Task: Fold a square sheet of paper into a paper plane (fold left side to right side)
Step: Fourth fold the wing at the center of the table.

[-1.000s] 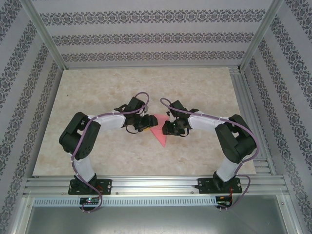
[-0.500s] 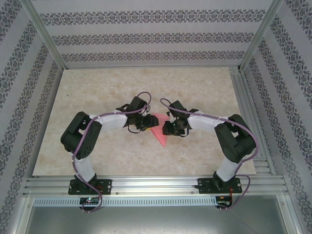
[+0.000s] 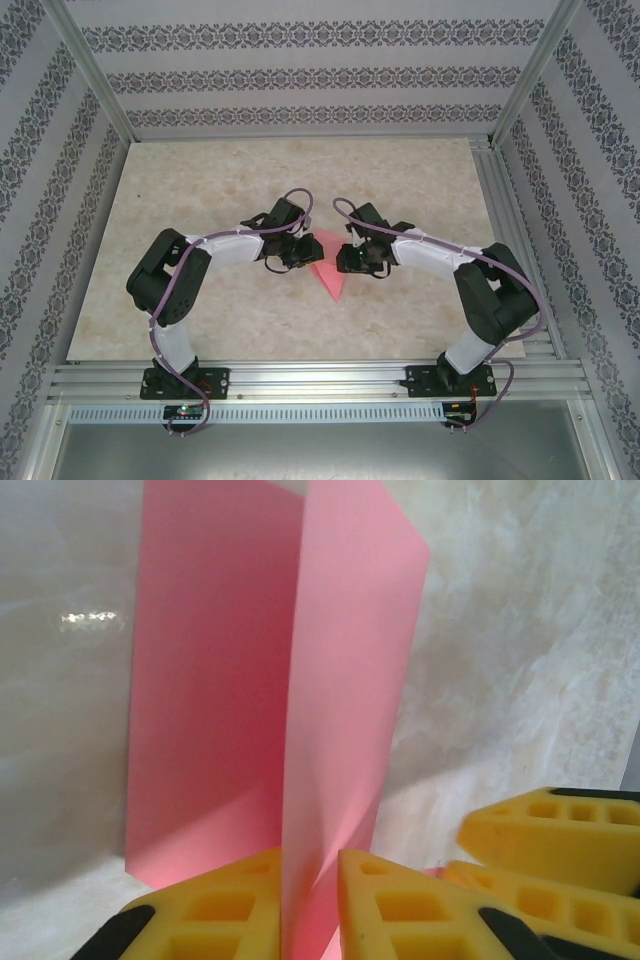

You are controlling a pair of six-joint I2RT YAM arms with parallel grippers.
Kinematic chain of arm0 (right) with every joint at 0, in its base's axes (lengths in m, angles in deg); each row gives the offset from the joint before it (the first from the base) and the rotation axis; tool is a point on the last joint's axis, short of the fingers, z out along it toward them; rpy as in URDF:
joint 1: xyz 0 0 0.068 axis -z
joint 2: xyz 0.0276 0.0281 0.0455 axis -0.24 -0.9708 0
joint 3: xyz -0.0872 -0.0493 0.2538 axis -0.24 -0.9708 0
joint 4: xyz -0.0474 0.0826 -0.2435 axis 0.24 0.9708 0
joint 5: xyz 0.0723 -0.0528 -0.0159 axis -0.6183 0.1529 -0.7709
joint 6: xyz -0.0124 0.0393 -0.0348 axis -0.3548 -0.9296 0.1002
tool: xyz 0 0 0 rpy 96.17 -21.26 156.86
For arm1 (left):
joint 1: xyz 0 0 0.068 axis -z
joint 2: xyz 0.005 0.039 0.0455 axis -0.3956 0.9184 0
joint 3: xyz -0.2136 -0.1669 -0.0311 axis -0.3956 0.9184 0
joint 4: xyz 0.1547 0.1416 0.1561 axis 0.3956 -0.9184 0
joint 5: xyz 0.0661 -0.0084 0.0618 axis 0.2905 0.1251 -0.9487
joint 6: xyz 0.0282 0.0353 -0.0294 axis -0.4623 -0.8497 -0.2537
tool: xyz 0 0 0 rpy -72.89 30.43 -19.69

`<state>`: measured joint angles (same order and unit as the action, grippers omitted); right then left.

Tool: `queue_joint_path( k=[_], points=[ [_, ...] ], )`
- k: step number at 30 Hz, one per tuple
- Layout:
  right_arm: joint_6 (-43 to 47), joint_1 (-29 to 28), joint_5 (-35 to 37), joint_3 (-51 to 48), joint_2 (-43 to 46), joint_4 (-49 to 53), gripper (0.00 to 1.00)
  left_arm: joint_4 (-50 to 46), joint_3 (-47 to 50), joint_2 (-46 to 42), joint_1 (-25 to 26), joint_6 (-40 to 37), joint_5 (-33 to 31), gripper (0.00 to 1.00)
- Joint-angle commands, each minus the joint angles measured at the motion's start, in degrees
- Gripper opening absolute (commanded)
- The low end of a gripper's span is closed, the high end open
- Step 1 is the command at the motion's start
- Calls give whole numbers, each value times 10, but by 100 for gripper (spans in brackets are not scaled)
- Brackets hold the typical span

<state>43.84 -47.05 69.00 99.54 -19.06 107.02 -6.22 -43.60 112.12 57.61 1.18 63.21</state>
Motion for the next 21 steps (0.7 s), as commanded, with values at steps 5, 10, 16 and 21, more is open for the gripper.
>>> queue_joint_path(
  k=[5, 10, 16, 21],
  points=[
    [13, -23, 67, 2, 81, 43, 34, -15, -7, -2, 9, 2, -11, 20],
    [-2, -79, 100, 8, 88, 58, 34, -19, -8, -2, 9, 2, -15, 20],
    [-26, -151, 126, 21, 47, 53, 35, -30, -16, 1, 10, -2, -18, 20],
    [-24, -168, 141, 45, -5, 59, 35, -32, -15, -2, 10, -3, -18, 20]
  ],
)
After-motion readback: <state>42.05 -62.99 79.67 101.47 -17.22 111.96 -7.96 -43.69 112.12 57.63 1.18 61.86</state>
